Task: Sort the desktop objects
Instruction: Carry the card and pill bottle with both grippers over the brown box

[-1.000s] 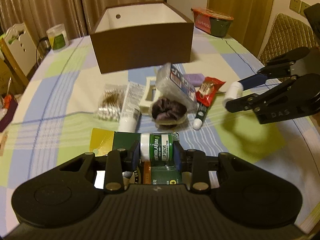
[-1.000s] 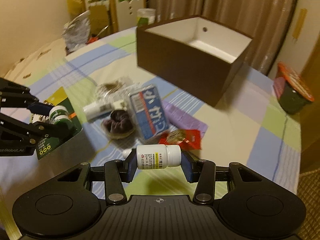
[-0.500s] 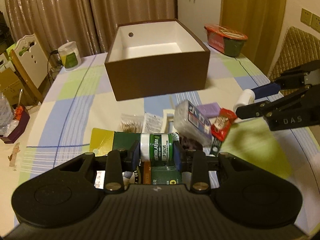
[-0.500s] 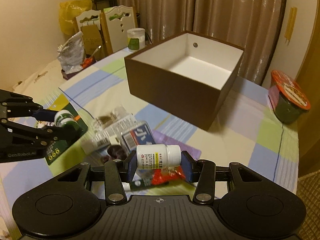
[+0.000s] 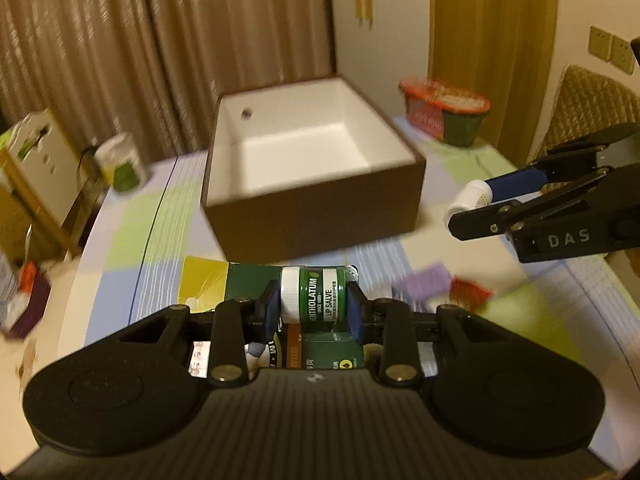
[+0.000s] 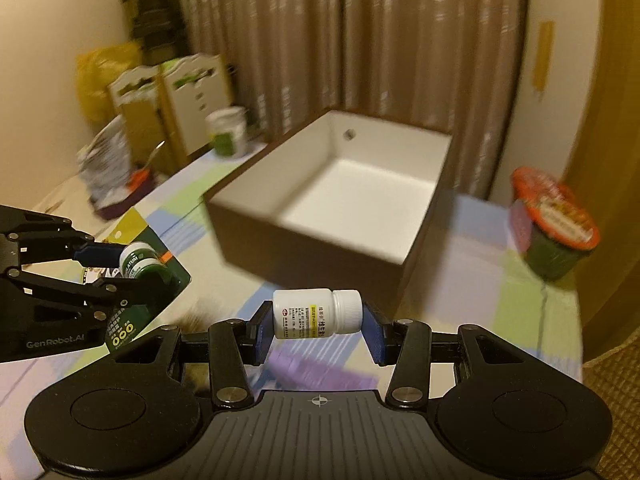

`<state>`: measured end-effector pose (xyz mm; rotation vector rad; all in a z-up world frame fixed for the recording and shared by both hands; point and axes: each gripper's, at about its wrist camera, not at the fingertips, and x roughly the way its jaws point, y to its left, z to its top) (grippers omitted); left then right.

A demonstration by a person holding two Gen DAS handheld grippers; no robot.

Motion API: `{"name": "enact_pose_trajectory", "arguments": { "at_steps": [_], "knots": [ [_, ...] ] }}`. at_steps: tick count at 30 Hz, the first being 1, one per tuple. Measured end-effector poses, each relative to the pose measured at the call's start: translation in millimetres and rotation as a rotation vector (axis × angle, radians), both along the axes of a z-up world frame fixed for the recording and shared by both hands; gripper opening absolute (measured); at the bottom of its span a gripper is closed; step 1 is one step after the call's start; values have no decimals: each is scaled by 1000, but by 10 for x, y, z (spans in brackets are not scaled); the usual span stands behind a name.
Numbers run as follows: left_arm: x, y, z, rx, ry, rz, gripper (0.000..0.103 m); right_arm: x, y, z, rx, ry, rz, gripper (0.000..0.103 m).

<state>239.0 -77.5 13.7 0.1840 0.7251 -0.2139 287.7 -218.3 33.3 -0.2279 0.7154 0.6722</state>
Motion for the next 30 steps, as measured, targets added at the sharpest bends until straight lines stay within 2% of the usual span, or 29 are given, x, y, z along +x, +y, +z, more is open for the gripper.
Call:
{"name": "enact_pose_trajectory", "arguments": {
  "at_steps": [8,12,17,22,30],
  "knots": [
    [943,153,219,-29,-67,-88,29,547,264,154,-38,-55,-80,46],
    [1423,130,168,-43,-72,-104,29,795,355,96,-42,-48,-88,46],
    [1936,74,21,-59,-37,-108,29,1050,457,-1,-40,-30,-97,46],
    [2214,29,-156,-64,-9,-115,29,1207,519,-96,-44,-11,-92,46],
    [2361,51,-445,-60,28,-90,30,1344,555,-241,-56,4,-96,46]
  ]
}}
